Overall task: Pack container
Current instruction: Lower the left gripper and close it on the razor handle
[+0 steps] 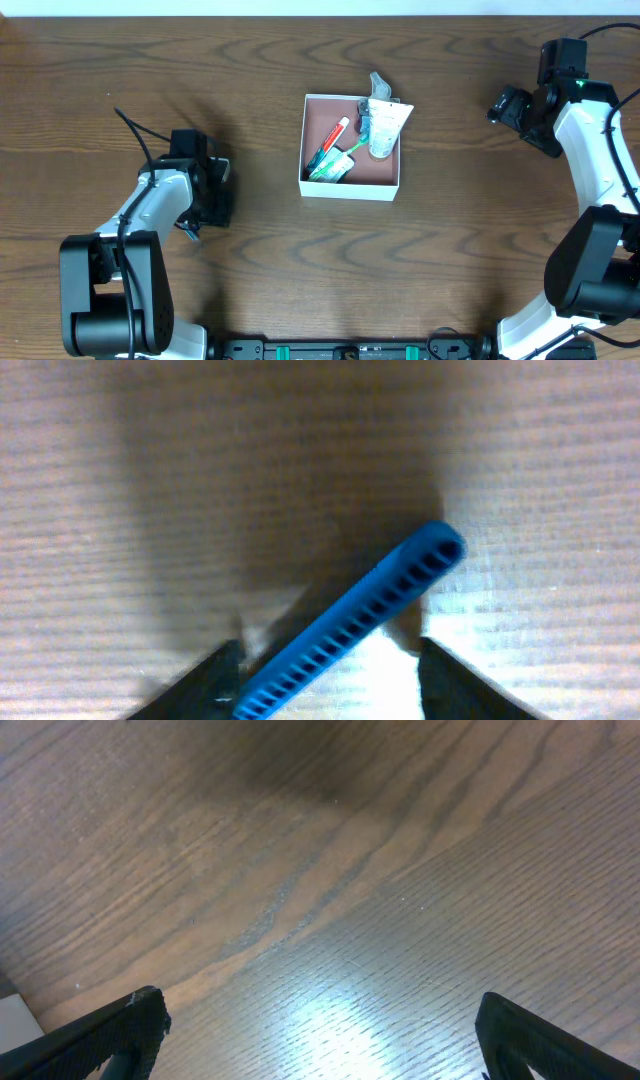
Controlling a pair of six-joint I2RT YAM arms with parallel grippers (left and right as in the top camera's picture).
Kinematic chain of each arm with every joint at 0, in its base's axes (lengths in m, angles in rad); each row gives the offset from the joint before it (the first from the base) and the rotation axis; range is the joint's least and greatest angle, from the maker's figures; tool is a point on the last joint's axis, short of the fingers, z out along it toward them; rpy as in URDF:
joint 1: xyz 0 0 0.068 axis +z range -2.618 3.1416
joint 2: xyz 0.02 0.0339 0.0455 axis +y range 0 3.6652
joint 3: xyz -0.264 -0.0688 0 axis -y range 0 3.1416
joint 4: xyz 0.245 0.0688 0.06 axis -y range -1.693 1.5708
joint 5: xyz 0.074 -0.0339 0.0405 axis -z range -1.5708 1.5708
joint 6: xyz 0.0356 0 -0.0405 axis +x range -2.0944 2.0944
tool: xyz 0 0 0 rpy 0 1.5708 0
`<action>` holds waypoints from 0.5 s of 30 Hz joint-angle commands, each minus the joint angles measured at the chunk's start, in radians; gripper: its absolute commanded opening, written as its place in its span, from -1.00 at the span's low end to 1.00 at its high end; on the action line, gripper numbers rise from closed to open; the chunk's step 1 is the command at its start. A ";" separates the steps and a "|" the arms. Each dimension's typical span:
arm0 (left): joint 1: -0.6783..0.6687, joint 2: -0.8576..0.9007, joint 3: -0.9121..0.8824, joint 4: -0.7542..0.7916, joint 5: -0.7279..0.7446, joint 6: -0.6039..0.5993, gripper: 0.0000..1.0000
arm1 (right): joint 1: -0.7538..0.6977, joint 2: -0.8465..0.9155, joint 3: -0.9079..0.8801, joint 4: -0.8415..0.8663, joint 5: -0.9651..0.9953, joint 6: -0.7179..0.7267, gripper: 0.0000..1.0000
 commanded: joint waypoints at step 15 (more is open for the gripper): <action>0.002 0.006 -0.008 -0.003 0.059 -0.328 -0.13 | -0.002 0.002 0.008 0.000 0.007 0.014 0.99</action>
